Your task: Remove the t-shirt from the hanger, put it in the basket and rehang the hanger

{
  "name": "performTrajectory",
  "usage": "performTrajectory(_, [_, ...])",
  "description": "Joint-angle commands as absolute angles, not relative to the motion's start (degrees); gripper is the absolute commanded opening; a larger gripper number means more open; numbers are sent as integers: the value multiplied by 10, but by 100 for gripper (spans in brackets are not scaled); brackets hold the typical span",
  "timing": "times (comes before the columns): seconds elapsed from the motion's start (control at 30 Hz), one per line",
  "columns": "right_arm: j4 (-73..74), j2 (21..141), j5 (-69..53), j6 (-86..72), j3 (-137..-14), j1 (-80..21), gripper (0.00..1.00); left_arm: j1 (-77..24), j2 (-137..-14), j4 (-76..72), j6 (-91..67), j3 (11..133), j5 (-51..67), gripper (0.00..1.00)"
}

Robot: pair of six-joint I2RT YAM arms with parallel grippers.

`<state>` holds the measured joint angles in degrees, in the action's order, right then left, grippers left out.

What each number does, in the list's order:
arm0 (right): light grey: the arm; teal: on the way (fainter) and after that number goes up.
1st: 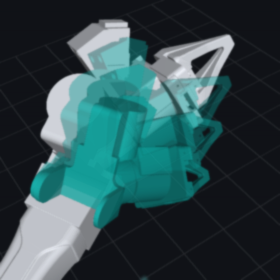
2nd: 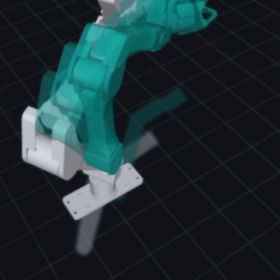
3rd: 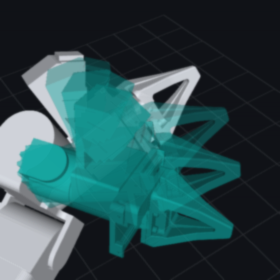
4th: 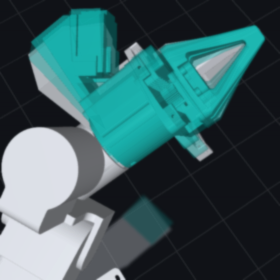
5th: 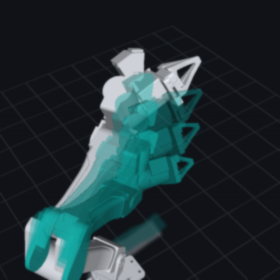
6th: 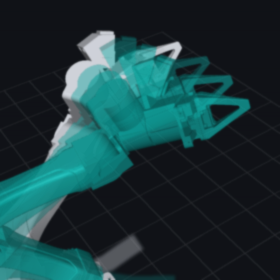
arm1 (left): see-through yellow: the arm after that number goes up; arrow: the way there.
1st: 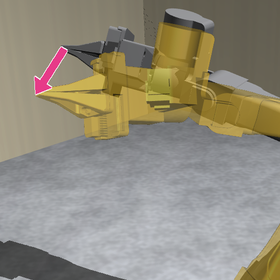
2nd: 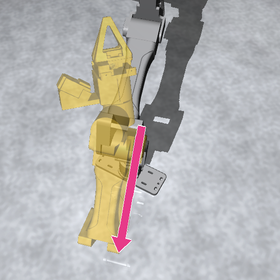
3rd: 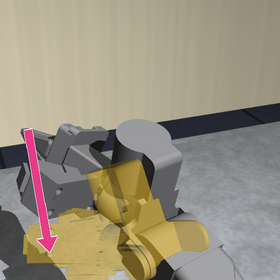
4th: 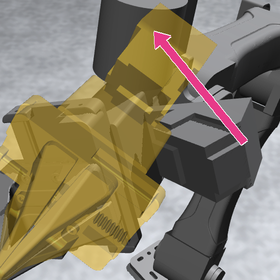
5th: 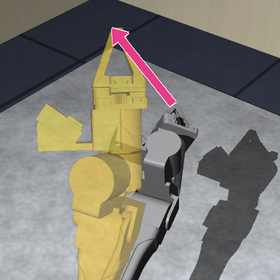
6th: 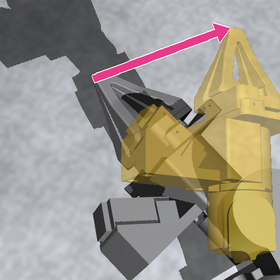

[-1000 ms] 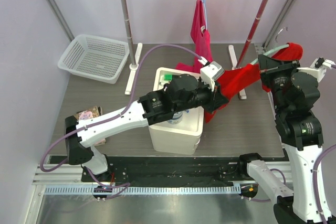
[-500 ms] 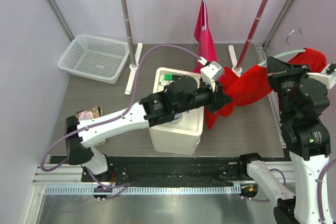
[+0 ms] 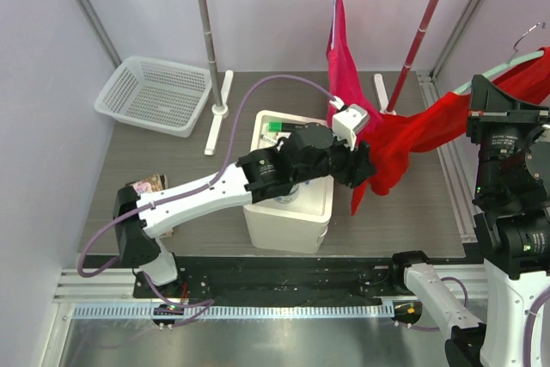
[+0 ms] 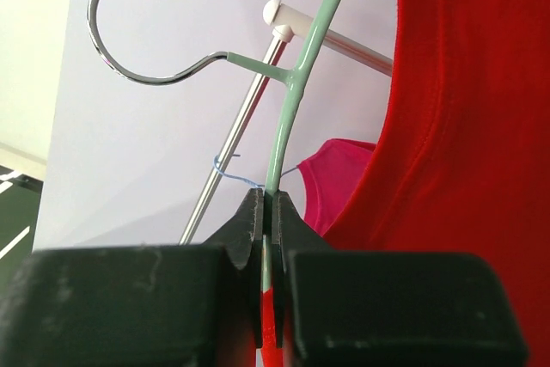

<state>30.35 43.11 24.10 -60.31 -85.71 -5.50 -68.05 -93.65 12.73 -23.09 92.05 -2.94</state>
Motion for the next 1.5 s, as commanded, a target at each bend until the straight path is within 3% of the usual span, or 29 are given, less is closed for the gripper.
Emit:
performTrajectory(0.0, [230, 431, 261, -614, -868, -53, 1, -676, -946, 121, -227, 960, -15, 44])
performTrajectory(0.07, [229, 432, 258, -617, -865, -53, 1, -677, -948, 123, -231, 964, -4, 33])
performTrajectory(0.1, [229, 438, 257, -620, -863, -52, 1, -676, -948, 122, -236, 964, -4, 18])
performTrajectory(0.2, [216, 444, 256, -627, -851, -53, 1, -676, -943, 130, -242, 963, -3, 0])
performTrajectory(0.5, [177, 499, 313, -616, -860, -53, 1, -676, -835, 138, -235, 885, -28, 0])
performTrajectory(0.9, [171, 603, 367, -561, -964, -52, 1, -677, -716, 81, -242, 737, -3, 0])
performTrajectory(1.23, [184, 578, 288, -552, -974, -52, 1, -676, -759, 47, -256, 769, 36, 0])
performTrajectory(1.27, [186, 574, 280, -551, -971, -52, 1, -676, -769, 52, -255, 783, 33, 6])
performTrajectory(1.33, [199, 569, 257, -552, -969, -52, 1, -676, -785, 60, -243, 828, 33, 27])
performTrajectory(1.37, [202, 566, 250, -553, -968, -52, 1, -674, -803, 74, -239, 844, 33, 49])
performTrajectory(1.47, [214, 564, 221, -561, -966, -52, 1, -667, -839, 116, -234, 910, 35, 67])
